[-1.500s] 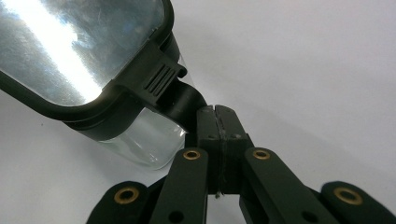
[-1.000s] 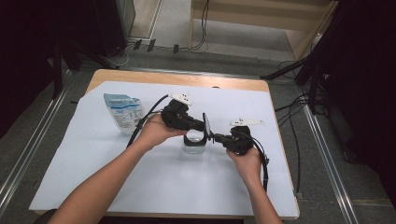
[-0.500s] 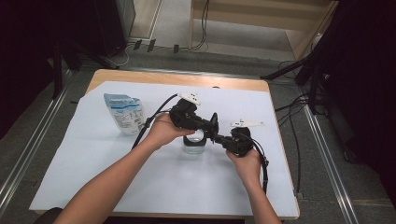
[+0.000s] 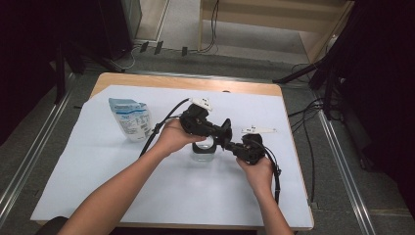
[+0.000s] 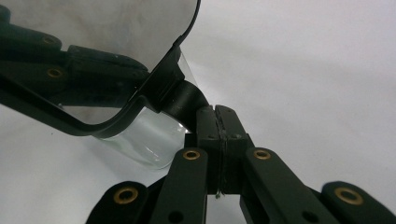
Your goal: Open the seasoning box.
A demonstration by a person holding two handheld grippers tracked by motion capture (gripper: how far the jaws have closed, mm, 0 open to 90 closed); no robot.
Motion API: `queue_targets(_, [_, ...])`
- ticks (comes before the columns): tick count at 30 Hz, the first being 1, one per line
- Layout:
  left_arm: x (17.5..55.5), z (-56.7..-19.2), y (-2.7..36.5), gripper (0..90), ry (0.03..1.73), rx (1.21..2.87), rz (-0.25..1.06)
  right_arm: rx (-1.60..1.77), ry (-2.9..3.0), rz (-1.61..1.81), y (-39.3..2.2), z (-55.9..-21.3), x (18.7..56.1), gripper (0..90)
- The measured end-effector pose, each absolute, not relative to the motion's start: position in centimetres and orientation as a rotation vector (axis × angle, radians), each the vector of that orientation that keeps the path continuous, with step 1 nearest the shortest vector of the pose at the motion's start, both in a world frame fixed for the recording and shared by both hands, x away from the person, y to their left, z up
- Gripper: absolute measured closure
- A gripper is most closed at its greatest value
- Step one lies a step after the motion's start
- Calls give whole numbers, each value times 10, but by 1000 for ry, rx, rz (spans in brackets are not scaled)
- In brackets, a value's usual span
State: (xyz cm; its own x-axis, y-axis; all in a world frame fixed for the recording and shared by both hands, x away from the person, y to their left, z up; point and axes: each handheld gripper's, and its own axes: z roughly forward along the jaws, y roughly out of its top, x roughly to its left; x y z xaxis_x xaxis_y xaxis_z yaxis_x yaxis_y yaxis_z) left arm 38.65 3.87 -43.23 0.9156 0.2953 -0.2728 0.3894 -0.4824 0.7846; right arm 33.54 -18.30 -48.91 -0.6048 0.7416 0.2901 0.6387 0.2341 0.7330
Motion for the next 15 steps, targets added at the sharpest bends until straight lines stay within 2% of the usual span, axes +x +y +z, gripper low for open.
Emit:
queue_targets(9, [385,-429,43,827,496,2128,-127,1332,2357,1318,-185,-487,333,889])
queue_targets(15, [383,-421,56,768,511,2150,-117,1335,2336,1337,-193,-483,329,864])
